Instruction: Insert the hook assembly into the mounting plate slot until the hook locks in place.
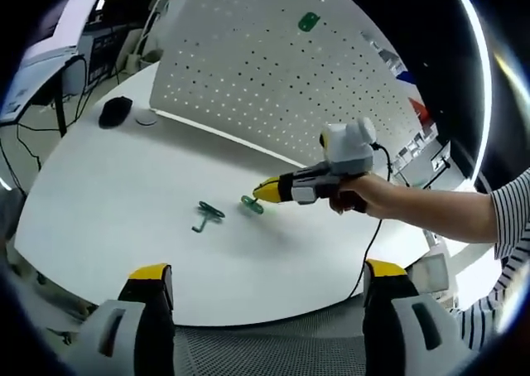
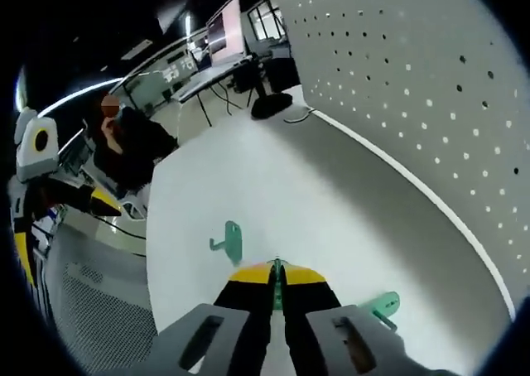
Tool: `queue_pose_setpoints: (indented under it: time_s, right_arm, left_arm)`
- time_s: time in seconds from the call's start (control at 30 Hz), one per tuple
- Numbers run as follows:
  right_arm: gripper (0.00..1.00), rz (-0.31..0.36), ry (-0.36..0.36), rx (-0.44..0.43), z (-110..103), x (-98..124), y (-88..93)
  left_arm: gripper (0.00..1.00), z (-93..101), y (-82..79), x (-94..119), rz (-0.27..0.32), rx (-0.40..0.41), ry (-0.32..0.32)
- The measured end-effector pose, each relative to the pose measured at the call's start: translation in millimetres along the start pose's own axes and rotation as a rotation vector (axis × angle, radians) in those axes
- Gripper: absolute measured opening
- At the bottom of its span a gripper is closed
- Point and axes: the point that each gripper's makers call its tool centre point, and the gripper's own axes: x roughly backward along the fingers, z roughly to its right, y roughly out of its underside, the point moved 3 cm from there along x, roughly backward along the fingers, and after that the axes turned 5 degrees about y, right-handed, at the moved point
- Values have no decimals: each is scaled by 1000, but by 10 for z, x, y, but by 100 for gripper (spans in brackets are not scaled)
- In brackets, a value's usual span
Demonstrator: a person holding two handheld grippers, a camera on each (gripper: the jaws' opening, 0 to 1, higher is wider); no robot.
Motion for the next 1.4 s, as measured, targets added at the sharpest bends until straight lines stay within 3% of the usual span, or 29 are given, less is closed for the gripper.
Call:
queue_pose_setpoints:
  time_s: [0.23,0.33,0.4,0.63,0.8,1.17,1.4]
  right_arm:
    - [0,94,51,-73,81,215,-186]
    - [0,190,7,-212,23,352,-321]
    - [0,221,10,-251,9,453,-373]
    - [0,319,21,-276,-115,800,-539]
    - [0,395,-2,-389,-202,1018,-605]
    - [0,534,-15,-430,-576,1421,-640]
    - [0,589,-3,-418,-806,1568,-607]
  left_arm:
    - [97,87,-45,28,8,-28,15]
    - [98,101,-63,41,7,-39,20]
    - [98,107,-82,42,5,-41,24]
    - [99,203,-253,23,30,-62,48]
    - [98,264,-372,4,33,-97,56]
    - [93,328,-556,-12,43,-163,60]
    - [89,407,-611,-46,44,-189,71]
